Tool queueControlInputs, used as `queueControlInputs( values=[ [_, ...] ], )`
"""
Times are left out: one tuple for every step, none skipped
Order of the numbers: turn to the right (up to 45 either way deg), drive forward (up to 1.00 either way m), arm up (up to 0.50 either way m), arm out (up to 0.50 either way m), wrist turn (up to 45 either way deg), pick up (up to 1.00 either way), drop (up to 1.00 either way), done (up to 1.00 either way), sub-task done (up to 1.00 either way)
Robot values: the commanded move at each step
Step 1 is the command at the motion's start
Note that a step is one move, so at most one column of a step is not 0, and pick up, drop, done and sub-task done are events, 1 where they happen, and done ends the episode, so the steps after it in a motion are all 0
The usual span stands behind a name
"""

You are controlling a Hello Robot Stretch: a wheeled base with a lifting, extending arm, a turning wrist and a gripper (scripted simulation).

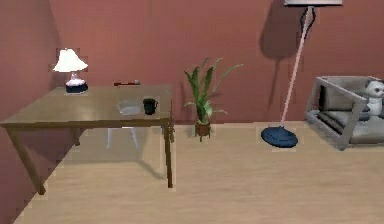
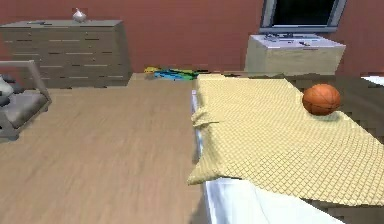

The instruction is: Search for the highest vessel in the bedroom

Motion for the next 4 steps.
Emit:
queueControlInputs(
  values=[
    [-18.0,0.0,0.0,0.0,0.0,0.0,0.0,0.0,0.0],
    [0.0,0.55,0.0,0.0,0.0,0.0,0.0,0.0,0.0],
    [45.0,0.0,0.0,0.0,0.0,0.0,0.0,0.0,0.0],
    [45.0,0.0,0.0,0.0,0.0,0.0,0.0,0.0,0.0]
  ],
)
